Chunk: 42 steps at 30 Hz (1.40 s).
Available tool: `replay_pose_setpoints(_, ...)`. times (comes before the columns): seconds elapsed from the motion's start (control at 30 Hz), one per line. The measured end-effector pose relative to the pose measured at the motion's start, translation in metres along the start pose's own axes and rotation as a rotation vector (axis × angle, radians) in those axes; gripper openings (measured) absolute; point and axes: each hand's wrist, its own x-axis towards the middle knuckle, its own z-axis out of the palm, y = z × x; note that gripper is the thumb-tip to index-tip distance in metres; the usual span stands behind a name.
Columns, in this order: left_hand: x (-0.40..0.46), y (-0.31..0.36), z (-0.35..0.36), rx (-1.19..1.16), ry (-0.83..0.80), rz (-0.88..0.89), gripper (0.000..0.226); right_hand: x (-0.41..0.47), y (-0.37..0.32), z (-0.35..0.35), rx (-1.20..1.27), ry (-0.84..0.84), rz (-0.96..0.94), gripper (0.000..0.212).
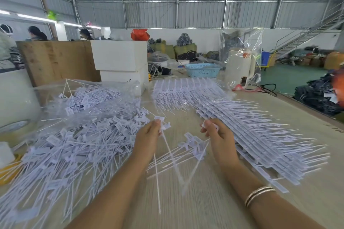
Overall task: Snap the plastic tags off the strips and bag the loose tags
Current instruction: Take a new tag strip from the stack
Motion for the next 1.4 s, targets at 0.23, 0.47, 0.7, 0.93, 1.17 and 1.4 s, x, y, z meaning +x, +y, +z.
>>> replay_pose_setpoints(0.23,-0.005,0.005,0.004,-0.006,-0.112,0.175,0.030,0.004,0.017,0.013,-0.478,-0.101,0.093,0.027)
replay_pose_setpoints(0.47,-0.019,0.004,0.011,0.149,-0.250,0.288,0.027,0.002,0.012,0.010,-0.368,-0.078,-0.024,0.020)
replay_pose_setpoints(0.7,-0.019,0.002,0.016,0.163,-0.297,0.322,0.023,-0.011,0.001,0.017,-0.324,-0.401,-0.056,0.023)
replay_pose_setpoints(0.93,-0.014,-0.002,0.011,0.169,-0.262,0.194,0.025,-0.009,0.004,0.016,-0.142,-0.273,-0.124,0.025)
replay_pose_setpoints(1.17,-0.015,-0.002,0.010,0.150,-0.343,0.171,0.035,-0.010,0.006,0.015,-0.186,-0.460,-0.052,0.027)
replay_pose_setpoints(1.4,-0.012,-0.003,0.008,0.155,-0.397,0.165,0.027,-0.007,0.008,0.013,-0.113,-0.457,-0.061,0.024)
